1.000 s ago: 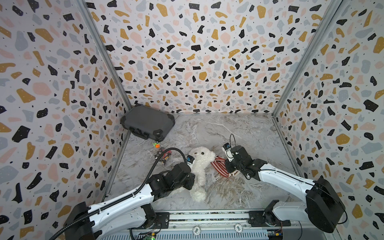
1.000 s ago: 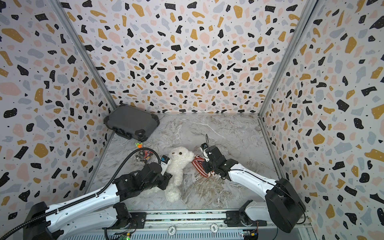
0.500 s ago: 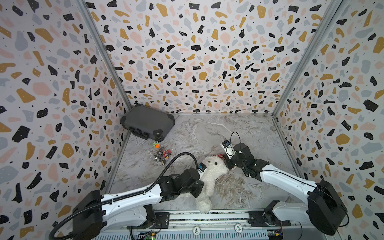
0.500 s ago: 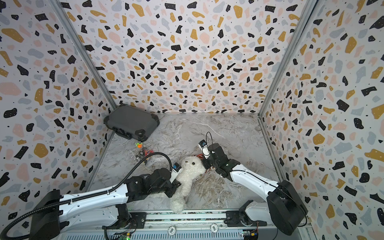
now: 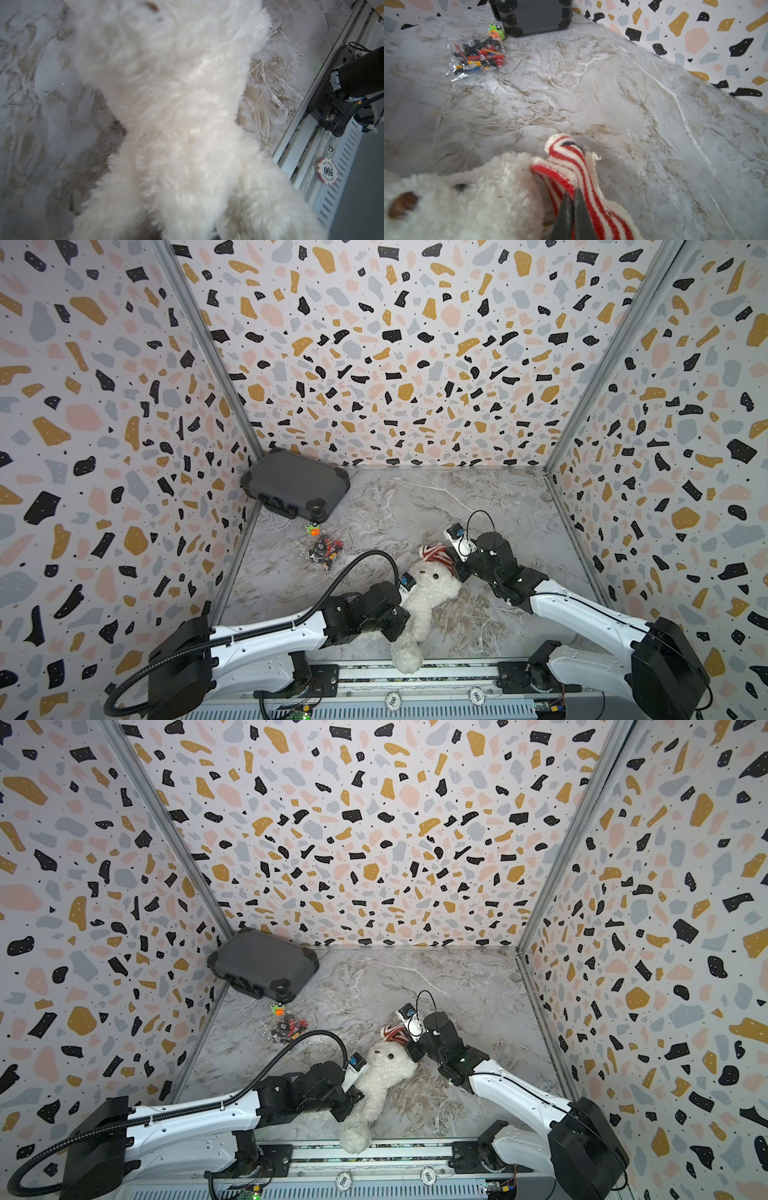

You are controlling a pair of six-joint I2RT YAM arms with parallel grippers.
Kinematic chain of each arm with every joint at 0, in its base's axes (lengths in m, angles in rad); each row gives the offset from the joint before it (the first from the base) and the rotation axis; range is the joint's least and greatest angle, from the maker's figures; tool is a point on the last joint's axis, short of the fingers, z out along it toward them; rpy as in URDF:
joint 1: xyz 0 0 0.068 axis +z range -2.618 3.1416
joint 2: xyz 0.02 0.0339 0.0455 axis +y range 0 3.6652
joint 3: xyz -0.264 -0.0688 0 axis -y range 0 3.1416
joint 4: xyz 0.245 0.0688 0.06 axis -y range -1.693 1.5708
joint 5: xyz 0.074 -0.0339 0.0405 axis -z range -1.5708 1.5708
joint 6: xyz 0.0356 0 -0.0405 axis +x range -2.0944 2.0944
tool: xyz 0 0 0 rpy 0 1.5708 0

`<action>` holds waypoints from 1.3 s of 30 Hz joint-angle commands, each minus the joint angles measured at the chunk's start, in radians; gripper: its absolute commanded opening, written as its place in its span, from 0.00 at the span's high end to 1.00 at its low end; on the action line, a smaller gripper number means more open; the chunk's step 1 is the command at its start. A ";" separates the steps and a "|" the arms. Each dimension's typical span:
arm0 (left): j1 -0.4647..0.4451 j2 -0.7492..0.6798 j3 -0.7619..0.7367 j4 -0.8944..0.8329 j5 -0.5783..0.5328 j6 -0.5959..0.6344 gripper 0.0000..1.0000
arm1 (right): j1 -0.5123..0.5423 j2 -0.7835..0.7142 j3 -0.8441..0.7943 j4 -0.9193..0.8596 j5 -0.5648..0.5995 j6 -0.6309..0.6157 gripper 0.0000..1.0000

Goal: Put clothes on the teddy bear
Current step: 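Lift the garment toward the bear's head while the left gripper pins the bear, then carry the striped garment over the bear's head with the right gripper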

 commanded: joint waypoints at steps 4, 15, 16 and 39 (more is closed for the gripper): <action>-0.005 0.006 0.008 0.067 -0.030 0.037 1.00 | 0.046 -0.031 -0.002 0.033 -0.034 -0.029 1.00; -0.063 -0.030 -0.012 0.128 -0.054 0.069 1.00 | 0.062 -0.073 0.046 -0.008 -0.011 -0.009 1.00; -0.078 -0.031 -0.011 0.131 -0.059 0.073 1.00 | 0.063 -0.074 0.051 -0.013 -0.007 -0.010 1.00; -0.122 -0.093 -0.046 0.140 -0.166 0.081 1.00 | 0.048 -0.119 0.083 -0.112 0.096 0.054 1.00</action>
